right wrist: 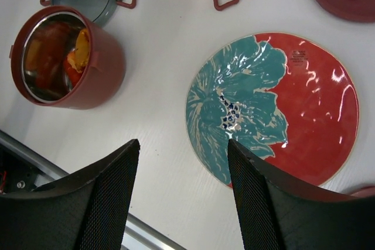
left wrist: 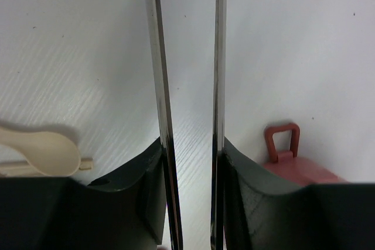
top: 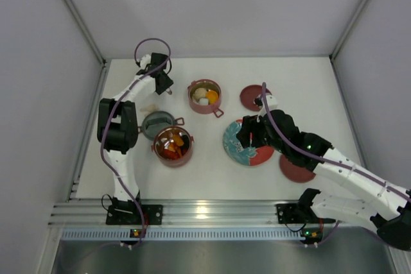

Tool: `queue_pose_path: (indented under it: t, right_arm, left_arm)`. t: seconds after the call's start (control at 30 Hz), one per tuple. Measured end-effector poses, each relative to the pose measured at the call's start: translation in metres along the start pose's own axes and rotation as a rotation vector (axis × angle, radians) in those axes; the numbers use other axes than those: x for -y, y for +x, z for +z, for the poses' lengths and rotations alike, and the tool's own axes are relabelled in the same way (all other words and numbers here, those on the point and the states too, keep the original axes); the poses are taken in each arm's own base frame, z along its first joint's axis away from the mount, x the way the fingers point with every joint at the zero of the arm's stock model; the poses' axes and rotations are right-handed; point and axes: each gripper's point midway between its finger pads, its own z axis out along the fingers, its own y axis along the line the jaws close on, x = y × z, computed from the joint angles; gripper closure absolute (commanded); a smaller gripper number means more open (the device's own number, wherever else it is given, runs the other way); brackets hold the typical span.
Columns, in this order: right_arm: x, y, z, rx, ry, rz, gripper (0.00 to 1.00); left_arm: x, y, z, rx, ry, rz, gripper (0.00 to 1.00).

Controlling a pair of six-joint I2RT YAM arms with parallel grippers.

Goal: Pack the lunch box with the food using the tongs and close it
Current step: Place the clamp at the center of the board.

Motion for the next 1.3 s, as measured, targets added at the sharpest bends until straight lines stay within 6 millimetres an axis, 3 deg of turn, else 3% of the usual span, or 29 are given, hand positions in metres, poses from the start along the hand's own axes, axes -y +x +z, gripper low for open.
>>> queue_pose_path:
  t: [0.17, 0.43, 0.6, 1.3]
  right_arm:
    - [-0.001, 0.001, 0.003, -0.007, -0.002, -0.002, 0.39]
    - [-0.007, -0.005, 0.006, 0.018, -0.021, 0.017, 0.39]
    - [-0.01, -0.004, 0.007, 0.011, -0.033, 0.024, 0.39]
    - [-0.012, -0.009, -0.001, 0.032, -0.05, 0.048, 0.38]
  left_arm:
    - [0.003, -0.004, 0.015, 0.046, -0.004, -0.071, 0.58]
    - [-0.011, 0.018, 0.037, 0.018, -0.036, -0.08, 0.48]
    - [-0.012, 0.022, 0.039, 0.016, -0.033, -0.079, 0.41]
    - [0.005, 0.029, 0.038, -0.016, 0.053, -0.057, 0.34]
